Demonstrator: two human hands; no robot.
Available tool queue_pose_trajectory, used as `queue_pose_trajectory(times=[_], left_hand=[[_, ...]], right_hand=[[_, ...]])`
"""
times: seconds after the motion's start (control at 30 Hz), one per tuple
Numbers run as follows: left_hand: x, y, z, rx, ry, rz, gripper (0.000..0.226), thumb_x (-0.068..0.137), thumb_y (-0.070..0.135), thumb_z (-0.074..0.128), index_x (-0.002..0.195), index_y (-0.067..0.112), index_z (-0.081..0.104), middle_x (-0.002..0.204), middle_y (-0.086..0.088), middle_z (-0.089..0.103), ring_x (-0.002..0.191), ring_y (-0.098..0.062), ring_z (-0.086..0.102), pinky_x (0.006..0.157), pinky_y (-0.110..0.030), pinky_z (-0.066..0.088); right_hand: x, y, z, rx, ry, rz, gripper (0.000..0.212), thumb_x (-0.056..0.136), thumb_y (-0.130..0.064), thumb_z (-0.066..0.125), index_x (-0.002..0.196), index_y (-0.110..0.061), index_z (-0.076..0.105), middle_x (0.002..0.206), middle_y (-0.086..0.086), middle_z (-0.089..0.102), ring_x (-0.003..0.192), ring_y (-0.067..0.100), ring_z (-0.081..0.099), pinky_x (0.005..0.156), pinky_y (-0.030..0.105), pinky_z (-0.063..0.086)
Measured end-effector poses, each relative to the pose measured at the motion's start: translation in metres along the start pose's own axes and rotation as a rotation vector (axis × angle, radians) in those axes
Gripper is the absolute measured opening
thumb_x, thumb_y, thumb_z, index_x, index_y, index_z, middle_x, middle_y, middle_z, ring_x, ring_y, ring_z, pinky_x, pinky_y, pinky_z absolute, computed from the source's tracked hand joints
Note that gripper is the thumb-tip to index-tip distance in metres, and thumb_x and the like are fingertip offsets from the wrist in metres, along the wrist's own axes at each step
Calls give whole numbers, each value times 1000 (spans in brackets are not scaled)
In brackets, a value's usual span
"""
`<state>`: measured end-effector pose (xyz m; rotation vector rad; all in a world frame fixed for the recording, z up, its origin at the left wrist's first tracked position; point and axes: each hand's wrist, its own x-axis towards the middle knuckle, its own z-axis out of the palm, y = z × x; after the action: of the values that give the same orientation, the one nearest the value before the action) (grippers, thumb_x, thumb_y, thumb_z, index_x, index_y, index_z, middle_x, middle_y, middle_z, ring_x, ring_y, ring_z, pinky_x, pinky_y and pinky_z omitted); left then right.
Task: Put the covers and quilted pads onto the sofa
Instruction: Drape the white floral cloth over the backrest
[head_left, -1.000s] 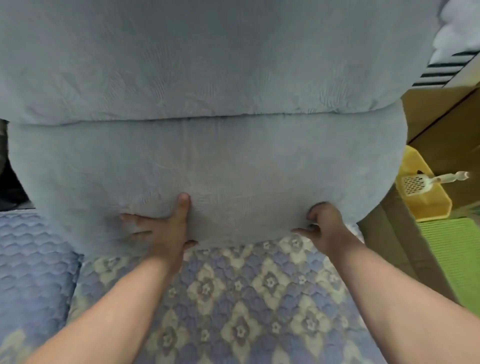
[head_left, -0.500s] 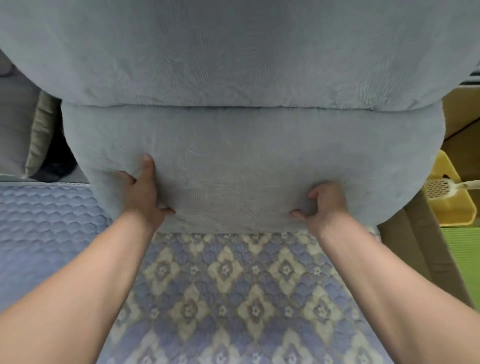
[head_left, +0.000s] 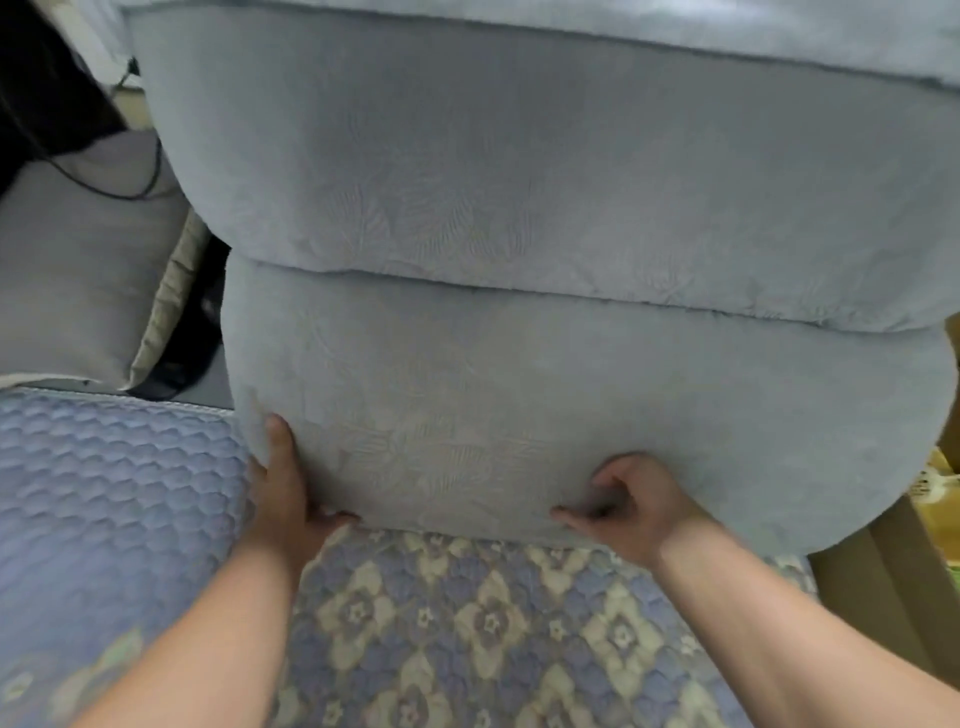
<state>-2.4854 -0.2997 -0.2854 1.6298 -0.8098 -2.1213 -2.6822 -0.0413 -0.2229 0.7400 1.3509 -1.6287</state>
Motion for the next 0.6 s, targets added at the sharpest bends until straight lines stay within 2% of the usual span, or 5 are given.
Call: queue_pose_trajectory(times=[0.1, 0.2, 0.4, 0.5, 0.6], left_hand=[[-11, 8, -11, 212, 206, 3, 98, 73, 78, 65, 149, 21, 40, 142, 1, 49, 122, -36, 55, 88, -61, 54], [-66, 75, 24, 550, 406, 303, 56, 90, 23, 65, 137, -2, 47, 141, -25, 50, 126, -42, 51, 102, -47, 45], [-218, 230, 168, 895, 172, 1416, 51, 82, 6, 69, 131, 11, 56, 133, -18, 48, 124, -34, 46, 108, -43, 36], [-235, 279, 215, 1267, 21, 1331, 67, 88, 24, 69, 150, 18, 42, 149, -16, 43, 141, -34, 38, 117, -46, 31], [-226, 301, 244, 1584, -34, 992, 71, 96, 52, 54, 157, 27, 26, 157, -8, 37, 143, -30, 38, 116, -41, 34]], right_hand=[[-13, -10, -21, -514, 21, 129, 7, 95, -9, 47, 95, -10, 54, 84, 12, 49, 75, 28, 55, 78, 49, 56], [-59, -34, -17, -1075, 1, 122, 15, 102, -20, 45, 95, -16, 58, 92, 2, 60, 80, 17, 60, 78, 40, 56], [-205, -178, 85, -1004, -76, -757, 20, 92, -3, 53, 80, -12, 67, 69, 5, 68, 54, 15, 61, 60, 27, 51], [-256, -259, 113, -1205, 165, -1232, 19, 90, -13, 55, 97, -17, 72, 86, 2, 71, 84, 20, 66, 78, 30, 50], [-252, -327, 108, -1381, 473, -1346, 39, 94, -19, 52, 133, -13, 56, 135, 13, 55, 127, 32, 50, 107, 38, 38]])
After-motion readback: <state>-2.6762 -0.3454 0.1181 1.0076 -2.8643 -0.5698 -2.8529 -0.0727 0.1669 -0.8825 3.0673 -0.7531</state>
